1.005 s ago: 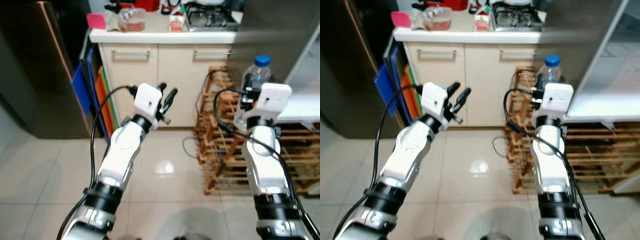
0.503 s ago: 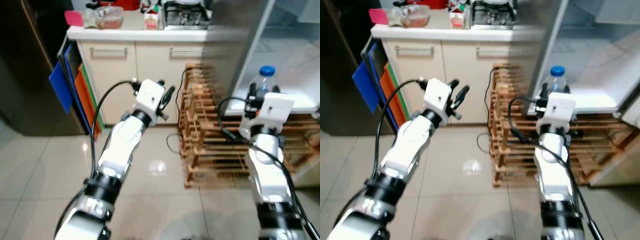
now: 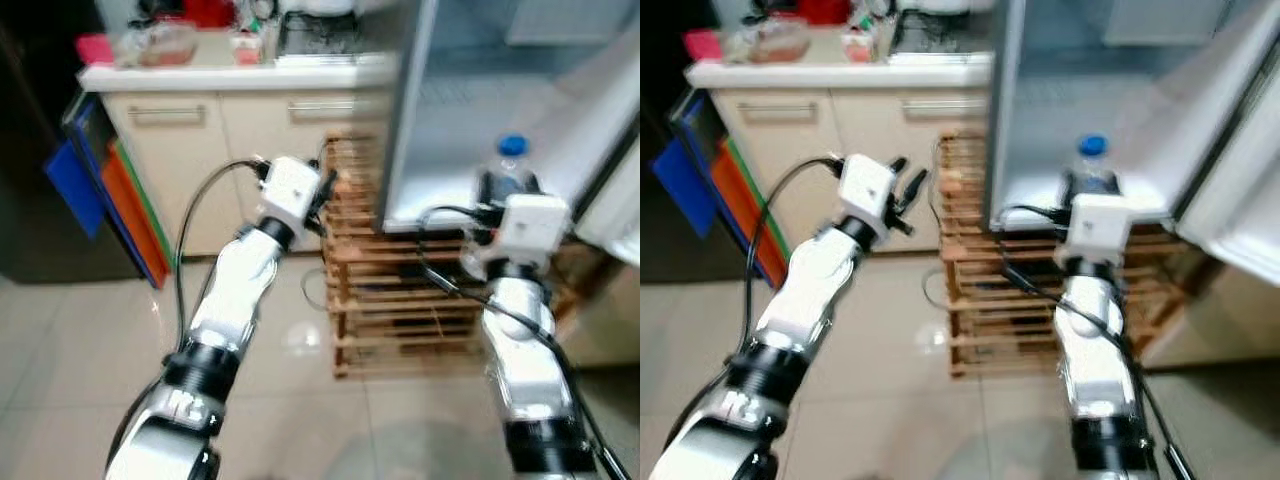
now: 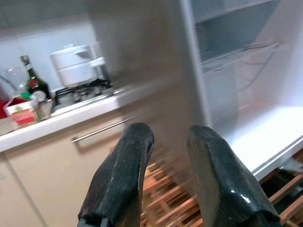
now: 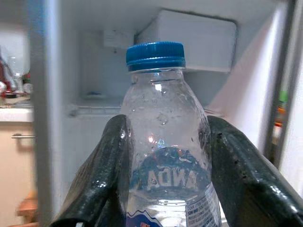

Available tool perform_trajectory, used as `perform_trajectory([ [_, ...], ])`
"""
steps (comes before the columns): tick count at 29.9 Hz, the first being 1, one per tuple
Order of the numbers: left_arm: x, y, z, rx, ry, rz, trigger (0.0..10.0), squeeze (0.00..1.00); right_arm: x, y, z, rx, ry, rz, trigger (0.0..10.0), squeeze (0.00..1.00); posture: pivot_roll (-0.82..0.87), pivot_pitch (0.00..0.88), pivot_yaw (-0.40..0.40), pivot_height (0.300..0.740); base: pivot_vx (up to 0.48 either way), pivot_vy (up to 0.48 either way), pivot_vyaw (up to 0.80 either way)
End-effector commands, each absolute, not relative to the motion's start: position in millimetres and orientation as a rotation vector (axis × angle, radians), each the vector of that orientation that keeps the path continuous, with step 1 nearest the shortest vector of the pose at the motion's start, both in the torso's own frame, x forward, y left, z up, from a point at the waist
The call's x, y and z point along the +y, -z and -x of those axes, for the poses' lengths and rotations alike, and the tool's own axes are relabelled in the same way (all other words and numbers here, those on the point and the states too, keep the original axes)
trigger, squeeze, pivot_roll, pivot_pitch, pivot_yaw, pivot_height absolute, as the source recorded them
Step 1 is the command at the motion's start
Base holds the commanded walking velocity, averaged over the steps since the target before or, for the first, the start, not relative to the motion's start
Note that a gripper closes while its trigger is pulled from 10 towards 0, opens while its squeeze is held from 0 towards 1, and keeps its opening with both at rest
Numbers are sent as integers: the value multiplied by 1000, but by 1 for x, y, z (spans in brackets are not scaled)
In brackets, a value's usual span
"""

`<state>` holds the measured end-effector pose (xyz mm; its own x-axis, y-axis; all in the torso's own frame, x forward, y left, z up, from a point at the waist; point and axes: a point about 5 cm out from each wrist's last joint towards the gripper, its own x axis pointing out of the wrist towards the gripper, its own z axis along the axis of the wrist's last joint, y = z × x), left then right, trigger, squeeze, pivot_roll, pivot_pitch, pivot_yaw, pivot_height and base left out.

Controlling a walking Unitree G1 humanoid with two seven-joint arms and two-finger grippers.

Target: Restocking fridge

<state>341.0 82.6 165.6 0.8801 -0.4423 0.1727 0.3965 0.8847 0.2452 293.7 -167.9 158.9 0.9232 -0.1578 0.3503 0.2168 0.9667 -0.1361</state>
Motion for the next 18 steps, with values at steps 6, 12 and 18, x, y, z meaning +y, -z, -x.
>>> perform_trajectory([
  [6, 70, -173, -337, -276, 502, -143, 10000, 0, -184, -165, -289, -377, 244, 188, 10000, 0, -108, 0, 44, 740, 263, -398, -560],
  [12, 71, -175, -339, -279, 499, -114, 10000, 0, -190, -164, -291, -365, 275, 195, 10000, 0, -108, 0, 41, 740, 0, 0, -633],
  [18, 69, -176, -338, -291, 503, -117, 10000, 0, -192, -166, -294, -364, 274, 198, 10000, 0, -106, 0, 42, 740, 0, 0, -628],
])
